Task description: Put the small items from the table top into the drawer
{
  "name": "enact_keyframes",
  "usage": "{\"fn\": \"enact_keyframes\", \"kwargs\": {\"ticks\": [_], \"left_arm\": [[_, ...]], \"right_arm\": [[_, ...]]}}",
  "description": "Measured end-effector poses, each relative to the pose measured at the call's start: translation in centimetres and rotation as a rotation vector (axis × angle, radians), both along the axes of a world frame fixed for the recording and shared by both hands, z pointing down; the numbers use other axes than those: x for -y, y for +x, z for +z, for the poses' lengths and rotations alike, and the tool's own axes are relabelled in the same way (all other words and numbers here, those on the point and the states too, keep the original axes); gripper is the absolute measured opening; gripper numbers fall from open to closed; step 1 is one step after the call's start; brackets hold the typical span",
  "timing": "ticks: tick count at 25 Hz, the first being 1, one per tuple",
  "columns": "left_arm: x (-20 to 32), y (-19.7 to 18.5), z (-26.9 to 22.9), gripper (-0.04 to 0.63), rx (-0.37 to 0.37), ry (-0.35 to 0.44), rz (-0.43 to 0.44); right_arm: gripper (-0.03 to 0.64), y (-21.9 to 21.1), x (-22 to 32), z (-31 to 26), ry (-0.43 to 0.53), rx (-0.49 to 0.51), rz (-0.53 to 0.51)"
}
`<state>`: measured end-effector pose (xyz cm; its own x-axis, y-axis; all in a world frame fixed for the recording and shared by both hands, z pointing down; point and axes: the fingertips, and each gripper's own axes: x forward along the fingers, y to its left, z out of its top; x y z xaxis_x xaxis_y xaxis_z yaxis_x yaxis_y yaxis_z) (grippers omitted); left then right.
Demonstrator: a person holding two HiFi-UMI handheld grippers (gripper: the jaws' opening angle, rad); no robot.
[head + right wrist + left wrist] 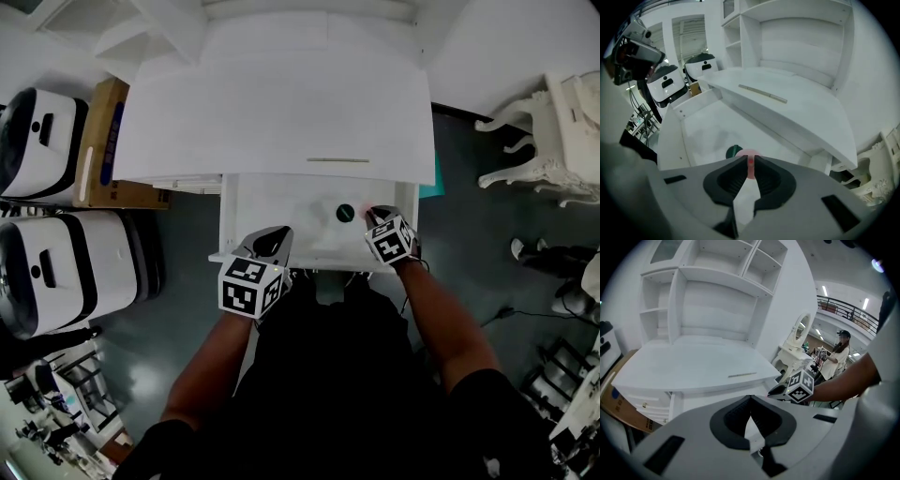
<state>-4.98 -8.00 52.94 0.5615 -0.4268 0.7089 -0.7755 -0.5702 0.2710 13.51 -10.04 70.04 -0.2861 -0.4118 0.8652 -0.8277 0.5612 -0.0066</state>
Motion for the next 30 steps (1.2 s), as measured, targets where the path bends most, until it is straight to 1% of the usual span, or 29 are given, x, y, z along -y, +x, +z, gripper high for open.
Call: {"fn": "enact_keyframes", "kwargs": {"ticks": [3,6,9,14,23,26,30], "left_arm": [[-0.6,0.4,0.0,0.003,0.008,-0.006,0.004],[-0.9,-0.1,0.0,0.003,0.017,-0.011,-0.017],[-1.0,-1.0,0.0,0.003,0.029,-0.013,-0.037],[-1.2,-1.9,0.2,0.003,0.033,-0.018,-0.072],[-1.5,-2.1,0.4,0.003,0.026,-0.027,-0.079],[-1.0,-1.7,0.6,0.003,0.012,-0.023,-0.077],[-0.7,-0.7,0.4,0.003,-0.005,-0.011,-0.047]], "right_arm": [[0.057,0.6,-0.1,2.8,-0.034,-0.045,-0.016],[0.057,0.9,-0.3,5.1,-0.058,-0.096,-0.056],[0.057,0.9,-0.6,6.4,-0.084,-0.126,-0.081],[0.057,1.4,-0.6,7.3,-0.1,-0.14,-0.064],[0.066,1.2,-0.8,7.0,-0.102,-0.127,-0.069],[0.073,1.8,-1.2,6.9,-0.102,-0.135,-0.064],[0.077,2.2,-1.3,5.9,-0.082,-0.132,-0.054]]}}
